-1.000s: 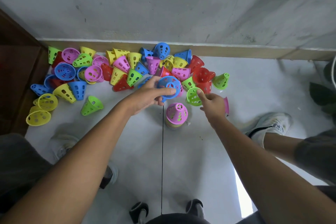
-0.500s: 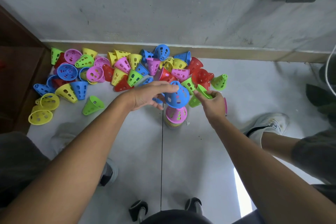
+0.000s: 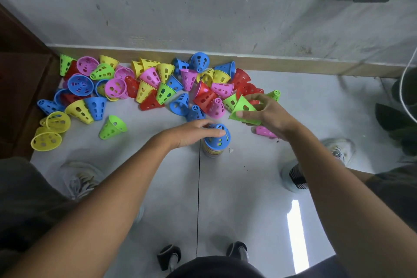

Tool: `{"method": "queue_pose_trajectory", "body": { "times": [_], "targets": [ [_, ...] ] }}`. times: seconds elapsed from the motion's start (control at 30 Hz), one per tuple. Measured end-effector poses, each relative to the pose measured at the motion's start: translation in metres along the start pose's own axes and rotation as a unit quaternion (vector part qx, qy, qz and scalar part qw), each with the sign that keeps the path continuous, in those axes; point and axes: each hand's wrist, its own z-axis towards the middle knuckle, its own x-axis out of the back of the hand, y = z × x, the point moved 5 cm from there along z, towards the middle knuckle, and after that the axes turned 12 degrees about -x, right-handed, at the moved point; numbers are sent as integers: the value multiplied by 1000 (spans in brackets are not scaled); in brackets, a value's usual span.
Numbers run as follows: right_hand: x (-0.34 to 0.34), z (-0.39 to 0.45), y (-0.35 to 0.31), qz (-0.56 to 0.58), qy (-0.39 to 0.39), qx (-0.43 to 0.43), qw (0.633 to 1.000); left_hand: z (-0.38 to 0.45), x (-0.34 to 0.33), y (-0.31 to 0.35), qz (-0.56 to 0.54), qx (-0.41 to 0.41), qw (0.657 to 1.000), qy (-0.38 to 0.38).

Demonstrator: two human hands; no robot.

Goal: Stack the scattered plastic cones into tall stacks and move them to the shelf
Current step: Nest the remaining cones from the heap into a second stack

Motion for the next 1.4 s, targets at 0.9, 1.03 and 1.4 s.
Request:
{"method": "queue_pose_trajectory", "body": {
  "times": [0.9,1.03,1.4],
  "targets": [
    [-47,4,12,-407,28,95,908,31,44,-54,194,-70,953,222],
    [-1,15,29,-354,102,47,929,41,37,-55,205,-63,957,198],
    [58,30,103,-218,130,-115,960,40,38,-62,277,-66,937,201]
  ]
}}
